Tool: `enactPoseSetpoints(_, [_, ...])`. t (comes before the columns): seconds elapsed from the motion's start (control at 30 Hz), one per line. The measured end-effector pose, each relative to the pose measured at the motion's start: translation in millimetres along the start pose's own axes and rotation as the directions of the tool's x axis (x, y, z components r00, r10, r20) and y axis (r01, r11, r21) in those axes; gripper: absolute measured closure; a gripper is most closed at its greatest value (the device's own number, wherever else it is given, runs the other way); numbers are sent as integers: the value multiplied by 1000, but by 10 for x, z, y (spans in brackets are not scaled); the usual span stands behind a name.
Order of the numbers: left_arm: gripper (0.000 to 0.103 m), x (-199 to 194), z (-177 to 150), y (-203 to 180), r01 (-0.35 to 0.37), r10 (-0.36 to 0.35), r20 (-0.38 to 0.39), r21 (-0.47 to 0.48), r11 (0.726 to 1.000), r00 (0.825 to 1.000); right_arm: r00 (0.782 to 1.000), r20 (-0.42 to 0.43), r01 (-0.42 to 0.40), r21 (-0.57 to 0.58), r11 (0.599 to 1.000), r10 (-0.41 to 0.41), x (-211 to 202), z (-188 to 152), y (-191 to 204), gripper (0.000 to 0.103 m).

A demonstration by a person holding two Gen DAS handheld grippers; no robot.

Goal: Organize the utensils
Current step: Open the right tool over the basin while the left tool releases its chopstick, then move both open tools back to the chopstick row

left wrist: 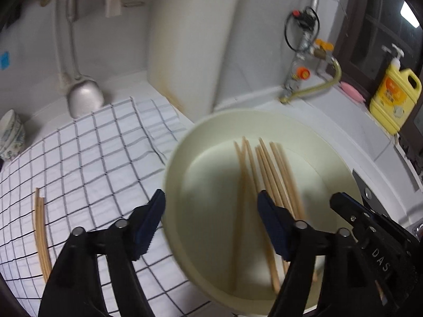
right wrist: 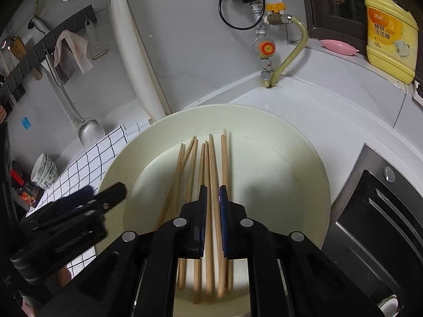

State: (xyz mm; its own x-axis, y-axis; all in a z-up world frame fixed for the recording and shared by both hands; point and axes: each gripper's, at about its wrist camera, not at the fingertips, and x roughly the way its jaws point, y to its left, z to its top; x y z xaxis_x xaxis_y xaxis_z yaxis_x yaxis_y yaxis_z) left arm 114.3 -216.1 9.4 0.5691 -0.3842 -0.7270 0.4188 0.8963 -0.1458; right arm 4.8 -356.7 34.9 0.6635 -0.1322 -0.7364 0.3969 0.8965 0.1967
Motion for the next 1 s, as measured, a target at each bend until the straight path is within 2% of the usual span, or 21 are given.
enactPoseSetpoints(0.1, [32,-93,4,110,-13,13,2,-12,1000,1000,1000,11,-5,-7,1000,5,-37,1,37,94])
enactPoseSetpoints(0.27, [25,-265,-57,288,-47,47,21,-26,999,999,999,16,-27,-31,999,28,-73,-8,141,91])
enactPoseSetpoints(0.43, [25,-433,-162,507,-76,77,26,-41,996,997,998,11,-63,-56,996,64,-87,-35,282,89])
enactPoseSetpoints(0.57, [23,-566,-269,709,-110,111,28,-52,993,993,995,5,-98,-117,988,99,-91,-97,523,80])
enactPoseSetpoints(0.73, [20,-784,-370,1063,-164,169,41,-95,982,985,991,-13,-137,-176,975,137,-88,-194,811,79])
enactPoseSetpoints(0.83, [18,-926,-432,1308,-182,189,44,-134,974,981,986,-14,-166,-208,964,167,-121,-254,970,69])
enactPoseSetpoints(1.0, [14,-1147,-544,1675,-221,235,56,-182,958,970,976,-10,-211,-264,941,216,-188,-389,1270,63])
